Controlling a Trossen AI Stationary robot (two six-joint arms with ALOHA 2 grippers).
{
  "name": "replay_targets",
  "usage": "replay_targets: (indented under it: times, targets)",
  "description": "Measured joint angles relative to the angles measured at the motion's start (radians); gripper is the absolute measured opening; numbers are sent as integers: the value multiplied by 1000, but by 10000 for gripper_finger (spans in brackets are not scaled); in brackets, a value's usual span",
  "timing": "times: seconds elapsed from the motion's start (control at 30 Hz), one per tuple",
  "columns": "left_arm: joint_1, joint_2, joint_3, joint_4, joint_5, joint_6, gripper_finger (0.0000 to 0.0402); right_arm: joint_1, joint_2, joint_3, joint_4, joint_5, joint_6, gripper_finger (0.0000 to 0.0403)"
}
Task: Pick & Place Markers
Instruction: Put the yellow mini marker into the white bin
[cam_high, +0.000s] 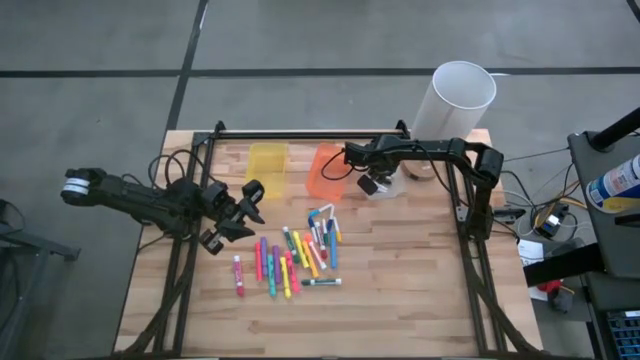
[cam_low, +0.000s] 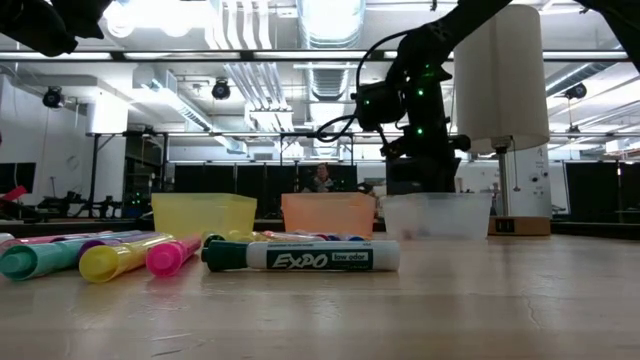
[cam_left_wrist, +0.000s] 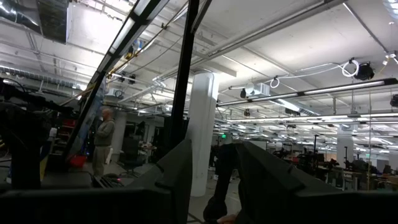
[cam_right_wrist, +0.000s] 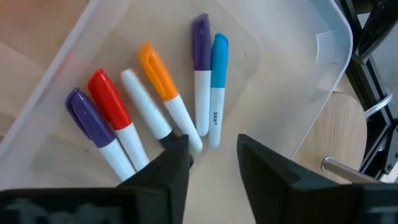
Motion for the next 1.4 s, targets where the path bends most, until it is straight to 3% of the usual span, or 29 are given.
replay_targets:
  times: [0.27, 0.73, 0.83, 1.03, 1.17, 1.4]
  targets:
    - [0, 0, 0, 0, 0, 0, 133, 0, -2, 0, -2, 0, -8, 161]
    - [0, 0, 0, 0, 0, 0, 133, 85, -48, 143, -80, -12, -53, 144]
    - [0, 0, 0, 0, 0, 0, 133, 122, -50, 199, -77, -93, -22, 144]
    - [0, 0, 0, 0, 0, 0, 133, 190, -46, 269, -29, -367, 162, 143]
    - [0, 0, 0, 0, 0, -5, 133, 242, -45, 273, 6, -425, 211, 135]
    - [0, 0, 0, 1, 0, -10, 133, 326, -27, 268, 35, -428, 243, 123]
